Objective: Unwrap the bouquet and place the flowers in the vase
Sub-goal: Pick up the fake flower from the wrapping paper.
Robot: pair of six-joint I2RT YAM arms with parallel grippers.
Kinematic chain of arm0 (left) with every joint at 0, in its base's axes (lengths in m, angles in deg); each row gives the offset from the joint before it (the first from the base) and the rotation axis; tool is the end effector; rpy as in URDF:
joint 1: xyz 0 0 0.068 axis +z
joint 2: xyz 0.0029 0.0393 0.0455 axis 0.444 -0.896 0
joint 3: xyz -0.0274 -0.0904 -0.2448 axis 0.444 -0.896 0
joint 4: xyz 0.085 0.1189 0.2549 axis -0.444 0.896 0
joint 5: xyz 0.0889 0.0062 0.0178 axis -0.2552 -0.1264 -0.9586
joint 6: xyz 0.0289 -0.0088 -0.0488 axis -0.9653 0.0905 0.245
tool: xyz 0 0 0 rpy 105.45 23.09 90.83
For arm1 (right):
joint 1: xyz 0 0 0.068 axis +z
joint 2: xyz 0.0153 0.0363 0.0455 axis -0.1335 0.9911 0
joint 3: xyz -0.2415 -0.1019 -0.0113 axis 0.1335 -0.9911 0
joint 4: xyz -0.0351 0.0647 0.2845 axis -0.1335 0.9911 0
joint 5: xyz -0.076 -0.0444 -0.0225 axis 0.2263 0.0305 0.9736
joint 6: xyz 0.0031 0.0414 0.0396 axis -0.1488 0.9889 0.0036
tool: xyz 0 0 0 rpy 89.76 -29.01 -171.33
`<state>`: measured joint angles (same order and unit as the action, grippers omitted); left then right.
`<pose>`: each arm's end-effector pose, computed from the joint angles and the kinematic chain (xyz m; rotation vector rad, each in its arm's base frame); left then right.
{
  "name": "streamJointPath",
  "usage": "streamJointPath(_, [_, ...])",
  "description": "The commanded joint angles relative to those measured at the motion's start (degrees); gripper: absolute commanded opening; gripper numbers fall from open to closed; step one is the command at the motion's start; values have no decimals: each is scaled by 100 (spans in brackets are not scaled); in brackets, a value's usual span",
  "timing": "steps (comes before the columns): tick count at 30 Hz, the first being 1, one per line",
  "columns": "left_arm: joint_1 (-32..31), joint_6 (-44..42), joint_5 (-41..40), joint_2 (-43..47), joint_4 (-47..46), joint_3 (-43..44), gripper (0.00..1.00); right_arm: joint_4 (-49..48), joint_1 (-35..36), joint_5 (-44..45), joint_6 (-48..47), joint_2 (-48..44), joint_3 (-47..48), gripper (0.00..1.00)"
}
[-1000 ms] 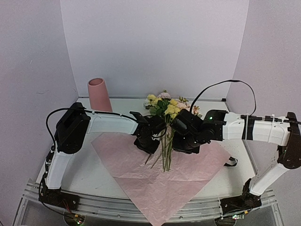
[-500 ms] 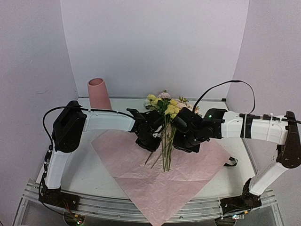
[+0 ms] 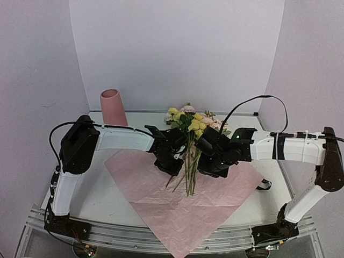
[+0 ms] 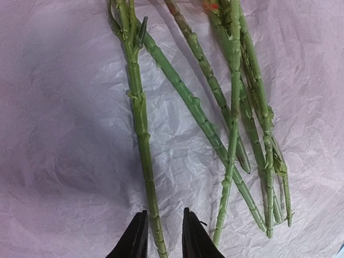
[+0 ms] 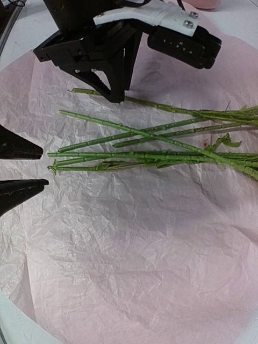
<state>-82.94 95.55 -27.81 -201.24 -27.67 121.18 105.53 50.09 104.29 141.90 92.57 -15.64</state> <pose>0.2646 -0.4047 0.1283 0.8911 2.7175 -0.3877 0.2093 0.3122 0.2199 0.3448 2.4566 0.7175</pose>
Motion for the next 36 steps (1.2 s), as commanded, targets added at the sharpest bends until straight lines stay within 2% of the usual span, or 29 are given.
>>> streamJointPath(1, [5,-77,-4,-177,-98,61,25,214,-31,88,81,-214,-107,16])
streamJointPath(9, [6,28,-44,-341,5,59,24,202,-62,76,48,-228,-147,16])
streamJointPath(14, [6,65,-181,-282,91,165,8,182,-87,57,-25,-168,-87,16])
streamJointPath(17, [6,65,-227,-98,125,285,5,171,-122,67,-83,-123,-23,16])
streamJointPath(22, [6,84,-437,190,174,608,4,87,-342,-187,-226,28,207,16])
streamJointPath(30, [48,153,-417,572,268,760,3,-118,-725,-612,-501,427,1100,18])
streamJointPath(36, [130,197,-359,818,352,717,2,-528,-1034,-1036,-539,730,1284,25])
